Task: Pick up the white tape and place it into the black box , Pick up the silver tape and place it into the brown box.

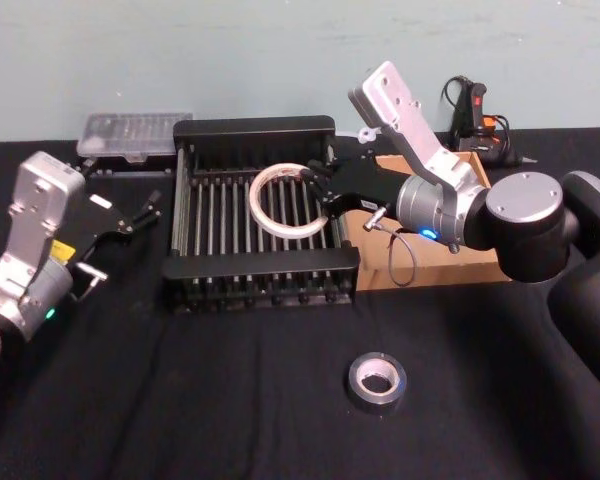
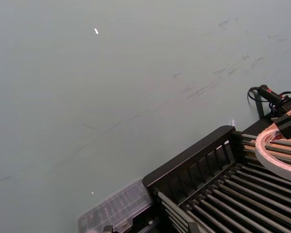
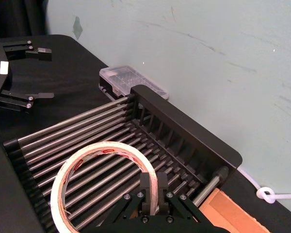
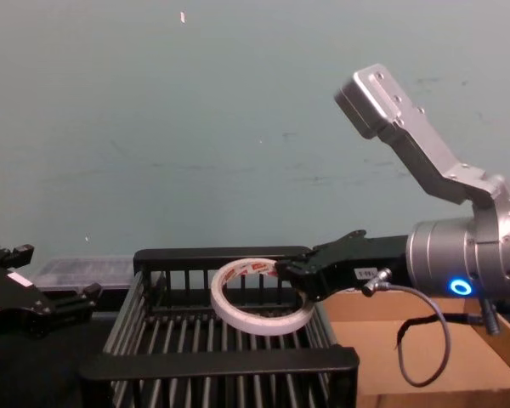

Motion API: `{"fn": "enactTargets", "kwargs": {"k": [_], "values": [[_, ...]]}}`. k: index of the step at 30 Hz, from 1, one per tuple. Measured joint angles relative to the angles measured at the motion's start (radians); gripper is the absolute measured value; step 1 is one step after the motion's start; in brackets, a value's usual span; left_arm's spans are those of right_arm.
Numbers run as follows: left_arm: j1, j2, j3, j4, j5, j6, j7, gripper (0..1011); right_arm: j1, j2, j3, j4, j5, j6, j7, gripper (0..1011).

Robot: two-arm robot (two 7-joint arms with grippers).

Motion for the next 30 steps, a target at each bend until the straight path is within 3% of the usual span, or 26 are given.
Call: {"fn": "enactTargets", "kwargs": {"k": [12, 23, 24, 25, 30], "values": [[0.000, 0.000, 0.000, 0.000, 0.000, 0.000, 0.000, 1001, -0.002, 0.001, 0.001, -0.004, 0.001, 0.003, -0.001, 108], [0.000, 0.000, 0.000, 0.000, 0.000, 0.000, 0.000, 1001, -0.003, 0.002, 0.002, -0.006, 0.002, 0.004, -0.001, 419], [0.000, 0.000, 0.000, 0.000, 0.000, 0.000, 0.000, 1001, -0.003, 0.003, 0.002, -0.006, 0.002, 0.004, -0.001, 502], [0.000, 0.000, 0.000, 0.000, 0.000, 0.000, 0.000, 1001, -0.003, 0.003, 0.002, -0.006, 0.002, 0.004, -0.001, 502], [0.000, 0.000, 0.000, 0.000, 0.000, 0.000, 0.000, 1001, -0.004, 0.003, 0.002, -0.007, 0.003, 0.005, -0.001, 686]]}}
